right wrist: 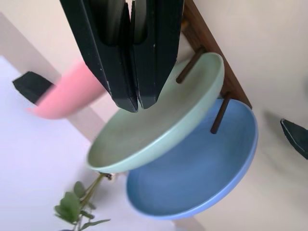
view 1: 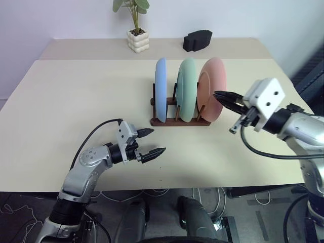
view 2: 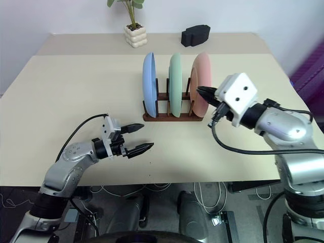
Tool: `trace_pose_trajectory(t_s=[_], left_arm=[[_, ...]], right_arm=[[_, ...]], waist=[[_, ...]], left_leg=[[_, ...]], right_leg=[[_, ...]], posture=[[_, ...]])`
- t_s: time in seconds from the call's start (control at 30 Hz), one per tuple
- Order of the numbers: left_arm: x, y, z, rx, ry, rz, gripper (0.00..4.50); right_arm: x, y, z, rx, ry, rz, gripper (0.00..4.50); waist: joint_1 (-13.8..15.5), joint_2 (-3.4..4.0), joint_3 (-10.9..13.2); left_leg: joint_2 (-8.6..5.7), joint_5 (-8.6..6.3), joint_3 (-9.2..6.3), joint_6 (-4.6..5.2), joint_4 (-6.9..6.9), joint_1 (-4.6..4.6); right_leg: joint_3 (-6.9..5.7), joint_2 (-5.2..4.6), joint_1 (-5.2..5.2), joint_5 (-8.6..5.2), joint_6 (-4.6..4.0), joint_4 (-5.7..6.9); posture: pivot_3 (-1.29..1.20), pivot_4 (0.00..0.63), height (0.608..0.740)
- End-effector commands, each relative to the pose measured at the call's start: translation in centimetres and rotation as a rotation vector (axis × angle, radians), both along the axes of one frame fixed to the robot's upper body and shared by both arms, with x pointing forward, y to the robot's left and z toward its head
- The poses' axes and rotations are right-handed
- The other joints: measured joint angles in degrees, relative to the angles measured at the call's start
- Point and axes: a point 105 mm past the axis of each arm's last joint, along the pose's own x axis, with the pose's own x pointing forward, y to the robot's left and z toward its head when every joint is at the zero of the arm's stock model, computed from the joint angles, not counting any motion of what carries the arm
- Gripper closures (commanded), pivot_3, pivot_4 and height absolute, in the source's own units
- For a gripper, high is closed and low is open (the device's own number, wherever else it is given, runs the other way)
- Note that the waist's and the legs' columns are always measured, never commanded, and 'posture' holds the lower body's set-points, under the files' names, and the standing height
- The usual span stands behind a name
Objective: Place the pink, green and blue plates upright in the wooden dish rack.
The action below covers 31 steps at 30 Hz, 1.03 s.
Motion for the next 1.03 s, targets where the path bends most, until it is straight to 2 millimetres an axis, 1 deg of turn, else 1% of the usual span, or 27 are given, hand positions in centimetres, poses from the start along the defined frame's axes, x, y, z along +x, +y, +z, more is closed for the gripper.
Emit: trace_pose_trajectory(t_s=[0.03,0.07,0.1,0.17,0.2,0.23,0.3,0.33,0.37,0.43,0.47,0.53,0.63,0.7,0.87,0.9,1.03], left_arm=[[0.3,-0.3,0.3,-0.002,-0.036,-0.014,0.0],[0.5,-0.1,0.1,0.003,-0.038,-0.009,0.0],[0.7,0.1,0.0,0.011,-0.043,0.0,0.0],[1.2,0.9,-0.3,0.032,-0.052,0.03,0.0],[1.5,1.3,-0.4,0.04,-0.054,0.047,0.0],[1.8,1.9,-0.5,0.049,-0.054,0.069,0.0],[2.2,2.8,-0.7,0.061,-0.056,0.099,0.0],[2.3,3.1,-0.7,0.066,-0.058,0.108,0.0],[2.5,3.7,-0.9,0.079,-0.06,0.13,0.0],[2.6,5.1,-1.2,0.101,-0.064,0.176,0.0],[2.6,5.7,-1.1,0.109,-0.069,0.193,0.0],[2.6,5.8,-0.7,0.111,-0.08,0.202,0.0],[2.7,6.0,-0.7,0.122,-0.081,0.22,0.0],[2.5,6.1,-0.9,0.131,-0.08,0.227,0.0],[2.0,6.4,-0.2,0.124,-0.083,0.241,0.0],[2.0,6.4,-0.2,0.127,-0.083,0.244,0.0],[2.0,5.9,-0.1,0.124,-0.084,0.247,0.0]], right_arm=[[-1.7,-2.3,2.7,0.081,-0.075,-0.025,4.46],[-2.0,-2.9,2.5,0.117,-0.045,-0.028,4.46],[-2.3,-3.4,1.6,0.127,0.007,-0.028,4.46],[-3.1,-4.2,-0.4,0.131,0.102,-0.028,4.46],[-3.2,-4.9,-1.5,0.151,0.151,-0.046,4.46],[-3.3,-5.3,-2.8,0.133,0.192,-0.067,4.46],[-3.4,-5.6,-4.6,0.107,0.239,-0.088,4.46],[-3.4,-5.6,-5.0,0.102,0.248,-0.09,4.46],[-2.9,-5.8,-5.6,0.124,0.255,-0.112,4.46],[-1.9,-6.5,-7.5,0.151,0.292,-0.158,4.46],[-1.3,-7.0,-8.4,0.132,0.304,-0.192,4.46],[-0.6,-7.5,-8.7,0.114,0.291,-0.212,4.46],[-0.1,-7.6,-8.7,0.184,0.284,-0.191,4.46],[0.0,-7.6,-9.5,0.173,0.294,-0.192,4.46],[0.5,-7.5,-9.8,0.18,0.299,-0.183,4.46],[0.7,-7.1,-9.7,0.18,0.297,-0.171,4.46],[1.2,-6.7,-9.7,0.178,0.293,-0.159,4.46]], waist=[[0.1,0.0,0.0],[0.2,0.0,0.0],[0.3,-0.02,0.0],[0.9,-0.03,0.0],[1.0,-0.02,0.0],[1.0,0.02,0.0],[0.9,0.03,0.0],[0.8,0.06,-0.1],[0.7,0.07,-0.1],[0.7,0.05,-0.1],[0.6,0.05,-0.1],[0.7,0.08,-0.1],[1.0,0.13,0.0],[1.1,0.12,-0.1],[1.0,0.12,-0.1],[1.0,0.14,-0.1],[1.0,0.15,-0.1]], left_leg=[[0.0,0.0,0.0,0.0,0.0,0.0],[0.0,0.0,0.0,0.0,0.0,0.0],[-0.01,0.0,0.0,0.0,0.01,0.0],[-0.01,-0.01,-0.02,0.01,0.01,0.03],[-0.01,-0.01,-0.01,0.02,0.0,0.06],[-0.01,-0.01,0.01,0.02,0.02,0.06],[0.0,-0.01,0.03,0.02,0.03,0.09],[0.01,-0.01,0.04,0.02,0.03,0.1],[0.02,-0.01,0.06,0.02,0.04,0.12],[0.04,-0.01,0.05,0.02,0.03,0.13],[0.04,-0.01,0.04,0.02,0.03,0.14],[0.03,-0.01,0.05,0.02,0.02,0.12],[0.02,-0.01,0.06,0.02,0.03,0.09],[0.01,-0.01,0.04,0.02,0.05,0.09],[0.02,-0.01,0.03,0.02,0.04,0.09],[0.02,-0.01,0.03,0.02,0.04,0.1],[0.02,-0.01,0.04,0.02,0.03,0.12]], right_leg=[[0.0,0.0,0.0,0.0,0.0,-0.01],[0.01,-0.01,0.01,0.0,0.0,-0.02],[0.0,0.0,0.02,0.0,0.0,-0.01],[-0.02,0.02,0.07,0.0,0.0,-0.02],[-0.01,0.02,0.09,0.0,0.0,-0.03],[0.0,0.02,0.09,0.0,-0.01,-0.01],[0.01,0.0,0.11,0.0,-0.01,0.0],[0.01,0.01,0.11,0.0,-0.01,-0.01],[0.02,0.0,0.11,-0.01,0.0,0.0],[0.01,0.02,0.11,-0.06,0.08,0.0],[0.0,0.02,0.11,-0.05,0.08,0.0],[0.01,-0.01,0.1,-0.04,0.05,-0.01],[0.02,-0.04,0.08,0.01,-0.02,-0.01],[0.01,-0.03,0.1,0.01,-0.02,-0.01],[0.01,-0.03,0.11,0.0,-0.01,0.0],[0.01,-0.03,0.11,0.01,-0.01,0.0],[0.01,-0.01,0.11,0.0,-0.01,0.02]], posture=[[0.0,0.15,0.736],[0.0,0.15,0.736],[0.0,0.15,0.736],[0.0,0.15,0.736],[0.0,0.15,0.736],[0.0,0.15,0.736],[0.0,0.15,0.736],[0.0,0.15,0.736],[0.0,0.15,0.736],[0.0,0.15,0.736],[0.0,0.15,0.736],[0.0,0.15,0.736],[0.0,0.15,0.736],[0.0,0.15,0.736],[0.0,0.15,0.736],[0.0,0.15,0.736],[0.0,0.15,0.736]])
